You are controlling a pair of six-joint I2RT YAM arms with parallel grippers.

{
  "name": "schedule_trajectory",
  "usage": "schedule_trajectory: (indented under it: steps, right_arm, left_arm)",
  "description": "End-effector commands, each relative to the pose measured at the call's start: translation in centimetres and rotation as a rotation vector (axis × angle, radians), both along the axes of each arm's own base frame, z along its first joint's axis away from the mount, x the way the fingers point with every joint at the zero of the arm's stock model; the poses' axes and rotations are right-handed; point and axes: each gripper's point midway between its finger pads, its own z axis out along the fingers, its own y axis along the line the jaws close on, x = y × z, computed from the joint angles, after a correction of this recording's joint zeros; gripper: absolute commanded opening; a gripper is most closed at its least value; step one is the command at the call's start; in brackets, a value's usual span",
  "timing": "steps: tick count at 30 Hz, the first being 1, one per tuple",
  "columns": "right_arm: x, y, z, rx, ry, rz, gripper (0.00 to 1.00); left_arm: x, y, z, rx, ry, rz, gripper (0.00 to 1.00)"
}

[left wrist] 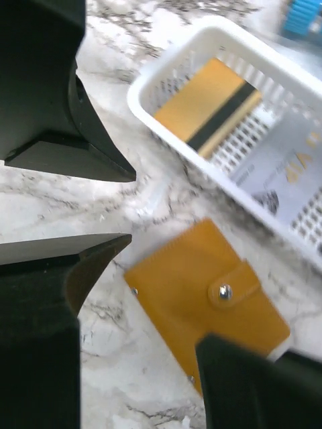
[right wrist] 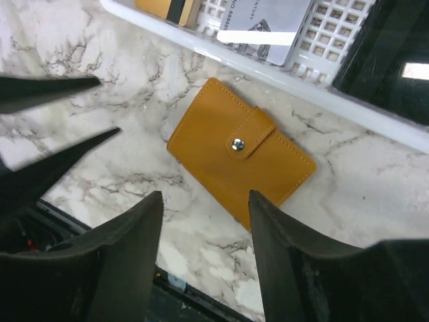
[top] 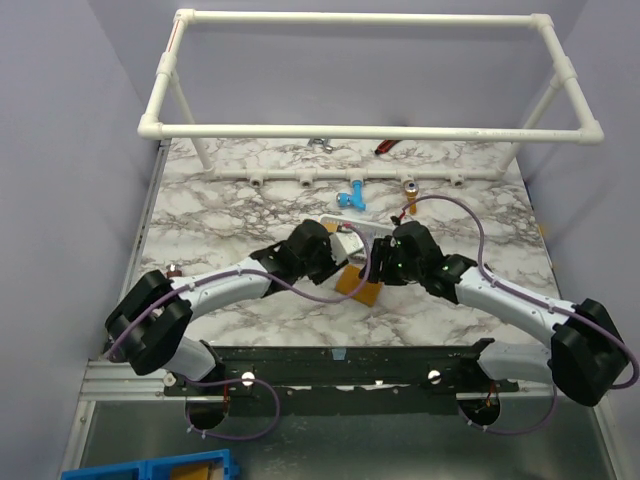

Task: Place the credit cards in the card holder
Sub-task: Open the card holder at the center of the board.

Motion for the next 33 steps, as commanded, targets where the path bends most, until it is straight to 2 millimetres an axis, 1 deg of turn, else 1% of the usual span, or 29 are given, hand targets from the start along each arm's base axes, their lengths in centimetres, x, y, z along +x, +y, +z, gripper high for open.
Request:
schedule_trajectory:
  steps: [1, 2, 5, 8, 10, 12, 15, 19, 21, 25, 27, 30, 33]
  right_arm:
    - [1.8, 0.3, -1.9, -0.101, -0.09, 0.04, 0.6]
    - [2.0, 0.4, -2.3, -0.12, -0.091, 0.041, 0.63]
    - [2.6, 1.1, -3.6, -0.168, -0.081, 0.049, 0.63]
    - [3.1, 1.0, -4.5, -0.236, -0.082, 0.032, 0.62]
    - [3.4, 0.8, -4.8, -0.26, -0.093, 0.018, 0.6]
    - [3.6, 0.7, -5.0, -0.273, -0.1, 0.007, 0.57]
    - [3.7, 0.9, -5.3, -0.285, -0.099, -0.001, 0.55]
    - [3.8, 1.4, -6.0, -0.33, -0.078, 0.003, 0.52]
    - [3.8, 1.9, -6.0, -0.355, -0.092, 0.011, 0.51]
    - [3.7, 2.3, -6.7, -0.384, -0.075, 0.013, 0.46]
    - [3.4, 2.2, -7.2, -0.407, -0.061, 0.016, 0.41]
    - [3.2, 1.9, -7.3, -0.459, -0.072, 0.014, 0.41]
    - [3.0, 1.6, -6.7, -0.504, -0.095, -0.001, 0.41]
  left_arm:
    - [-1.3, 0.9, 2.1, -0.195, 0.32, 0.021, 0.41]
    - [-1.4, 1.1, 2.5, -0.224, 0.353, 0.026, 0.43]
    - [-2.1, 1.2, 2.7, -0.262, 0.445, 0.042, 0.49]
    - [-2.7, 0.9, 2.4, -0.299, 0.546, 0.076, 0.51]
    - [-2.8, 0.6, 2.2, -0.32, 0.59, 0.092, 0.52]
    - [-2.6, 0.4, 1.8, -0.323, 0.597, 0.101, 0.52]
    - [-1.5, 0.4, 1.0, -0.309, 0.572, 0.126, 0.53]
    - [-0.4, 0.3, -0.6, -0.263, 0.583, 0.181, 0.53]
    - [-0.2, 0.3, -1.2, -0.253, 0.608, 0.204, 0.52]
    - [-0.2, 0.0, -1.6, -0.261, 0.636, 0.211, 0.52]
    - [0.1, 0.2, -2.2, -0.247, 0.63, 0.234, 0.51]
    - [0.1, 0.8, -3.3, -0.216, 0.63, 0.261, 0.49]
    - [0.2, 1.6, -4.1, -0.186, 0.623, 0.302, 0.47]
